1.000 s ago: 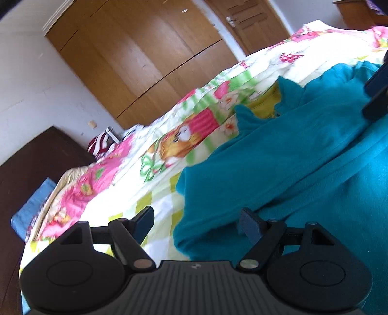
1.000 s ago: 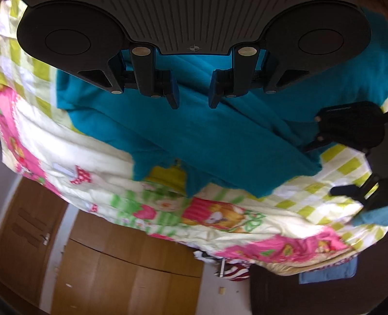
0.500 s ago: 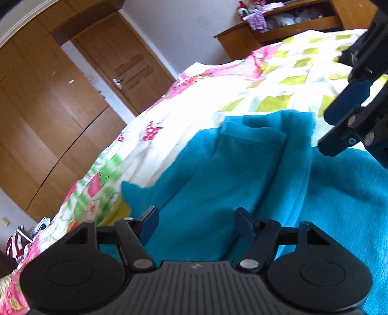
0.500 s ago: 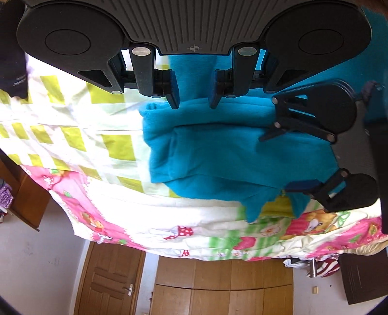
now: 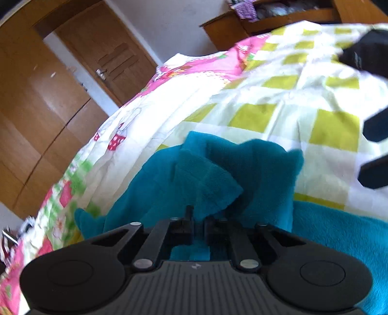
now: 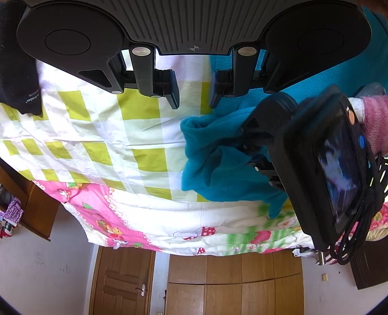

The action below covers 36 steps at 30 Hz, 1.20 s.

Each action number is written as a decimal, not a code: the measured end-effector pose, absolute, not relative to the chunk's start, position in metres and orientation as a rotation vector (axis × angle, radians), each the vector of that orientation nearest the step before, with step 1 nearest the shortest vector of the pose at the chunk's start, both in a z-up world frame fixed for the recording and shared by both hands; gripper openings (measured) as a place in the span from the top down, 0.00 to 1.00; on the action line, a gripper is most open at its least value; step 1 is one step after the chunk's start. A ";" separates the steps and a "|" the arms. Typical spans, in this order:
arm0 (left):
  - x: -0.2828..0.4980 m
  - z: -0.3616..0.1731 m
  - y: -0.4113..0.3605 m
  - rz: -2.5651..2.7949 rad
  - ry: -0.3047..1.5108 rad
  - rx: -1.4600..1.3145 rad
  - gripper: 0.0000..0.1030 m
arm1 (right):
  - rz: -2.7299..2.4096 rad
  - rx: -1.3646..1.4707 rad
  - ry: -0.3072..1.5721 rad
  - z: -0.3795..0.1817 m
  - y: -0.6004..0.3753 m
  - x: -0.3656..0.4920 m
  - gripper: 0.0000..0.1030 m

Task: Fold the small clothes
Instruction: 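Grasp the sleeve cuff with the left tool and lift it up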

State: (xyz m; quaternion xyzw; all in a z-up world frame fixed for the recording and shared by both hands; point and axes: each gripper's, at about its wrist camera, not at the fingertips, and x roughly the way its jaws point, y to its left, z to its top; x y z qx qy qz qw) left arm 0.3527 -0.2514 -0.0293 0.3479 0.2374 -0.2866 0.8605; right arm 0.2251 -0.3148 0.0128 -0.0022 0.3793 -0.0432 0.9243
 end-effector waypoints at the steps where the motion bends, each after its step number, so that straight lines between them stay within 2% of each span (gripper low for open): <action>1: 0.356 -0.023 -0.245 -0.587 0.501 0.685 0.75 | -0.088 -0.006 0.772 0.014 -0.315 0.224 0.75; 6: 0.391 0.027 -0.165 -0.421 0.566 0.382 0.76 | -0.001 -0.050 0.728 0.023 -0.296 0.230 0.75; 11: 0.418 0.080 -0.038 -0.230 0.588 0.115 0.76 | 0.221 -0.155 0.673 0.026 -0.230 0.255 0.74; 13: 0.420 0.098 0.009 -0.155 0.565 0.071 0.76 | 0.308 -0.202 0.662 0.022 -0.195 0.267 0.74; 15: 0.419 0.112 0.047 -0.102 0.538 0.049 0.77 | 0.382 -0.250 0.650 0.014 -0.157 0.280 0.68; 19: 0.413 0.136 0.119 -0.024 0.495 -0.013 0.77 | 0.488 -0.327 0.651 0.000 -0.094 0.302 0.68; 24: 0.391 0.160 0.194 0.057 0.446 -0.104 0.77 | 0.487 -0.252 0.698 0.004 -0.076 0.328 0.68; 28: 0.379 0.164 0.234 0.131 0.392 -0.145 0.77 | 0.486 -0.257 0.719 0.004 -0.062 0.356 0.68; 30: 0.376 0.160 0.241 0.134 0.382 -0.173 0.77 | 0.487 -0.274 0.752 -0.003 -0.054 0.377 0.59; 32: 0.372 0.154 0.240 0.123 0.370 -0.167 0.77 | 0.524 -0.289 0.810 -0.014 -0.047 0.399 0.55; 34: 0.367 0.150 0.235 0.101 0.357 -0.164 0.77 | 0.550 -0.309 0.852 -0.026 -0.041 0.415 0.55; 36: 0.365 0.146 0.231 0.084 0.351 -0.168 0.77 | 0.618 -0.313 0.925 -0.036 -0.038 0.428 0.60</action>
